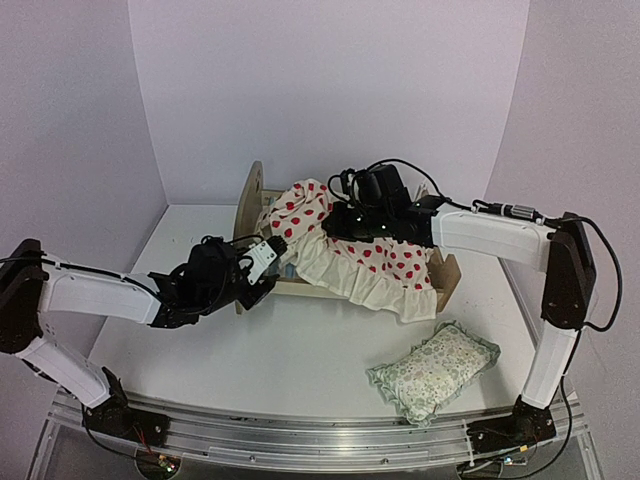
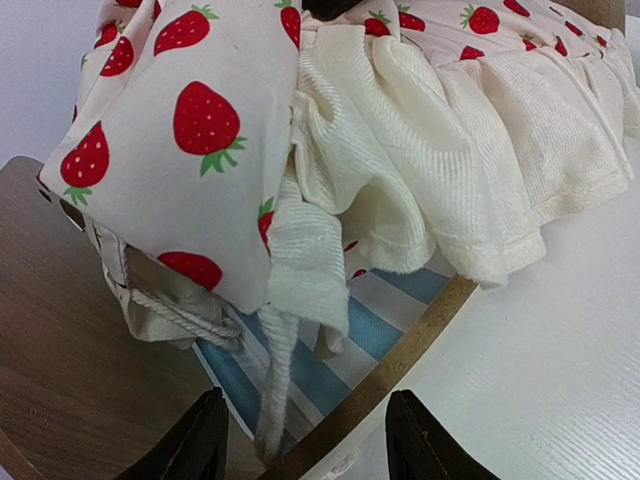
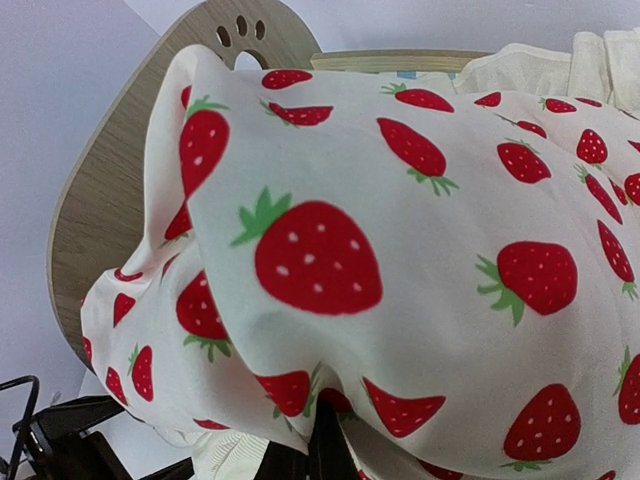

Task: Set up the pet bed
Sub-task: Cross the left ropes of the mattress at the bed frame base.

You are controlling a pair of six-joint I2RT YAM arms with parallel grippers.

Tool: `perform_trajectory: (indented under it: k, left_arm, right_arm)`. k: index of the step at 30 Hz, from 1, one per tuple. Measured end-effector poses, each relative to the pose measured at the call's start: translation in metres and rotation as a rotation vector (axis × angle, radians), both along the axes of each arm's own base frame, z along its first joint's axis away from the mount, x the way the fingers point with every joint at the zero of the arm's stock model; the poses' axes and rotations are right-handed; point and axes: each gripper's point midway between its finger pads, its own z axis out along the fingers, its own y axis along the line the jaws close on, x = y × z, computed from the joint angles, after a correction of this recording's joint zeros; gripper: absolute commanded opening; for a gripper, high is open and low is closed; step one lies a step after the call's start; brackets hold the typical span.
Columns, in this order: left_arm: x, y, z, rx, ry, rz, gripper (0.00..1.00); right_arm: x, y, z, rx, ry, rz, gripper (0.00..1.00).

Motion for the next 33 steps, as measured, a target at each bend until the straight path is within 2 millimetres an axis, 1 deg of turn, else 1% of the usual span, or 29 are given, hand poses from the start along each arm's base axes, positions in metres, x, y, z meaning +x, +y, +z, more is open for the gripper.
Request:
perform_trajectory:
  k: [3,5,9,12,18,22,27,30,33]
  left_arm:
    - [0.004,-0.001,-0.005,0.023,-0.019,0.006,0.52]
    - [0.006,-0.001,-0.004,0.030,-0.036,0.009,0.47]
    - [0.011,-0.002,0.008,0.013,-0.091,0.016,0.45]
    - [0.014,-0.003,0.013,0.013,-0.124,0.025,0.44]
    - [0.020,-0.002,0.002,0.048,-0.132,0.036,0.24]
    - [0.022,0.000,0.001,0.055,-0.135,0.042,0.01]
    - [0.023,0.000,0.002,0.061,-0.141,0.040,0.00]
    - [0.021,0.001,-0.002,0.070,-0.121,0.032,0.00]
    - [0.015,0.001,-0.008,0.078,-0.080,0.014,0.12]
  right_arm:
    - [0.000,0.000,0.000,0.000,0.000,0.000,0.00]
    - [0.000,0.000,0.000,0.000,0.000,0.000,0.00]
    - [0.000,0.000,0.000,0.000,0.000,0.001,0.00]
    - [0.000,0.000,0.000,0.001,0.001,0.002,0.00]
    - [0.000,0.000,0.000,0.002,0.002,0.002,0.00]
    - [0.000,0.000,0.000,0.002,0.002,0.002,0.00]
    - [0.000,0.000,0.000,0.002,0.002,0.002,0.00]
    - [0.000,0.000,0.000,0.002,0.002,0.002,0.00]
    - [0.000,0.000,0.000,0.002,0.002,0.002,0.00]
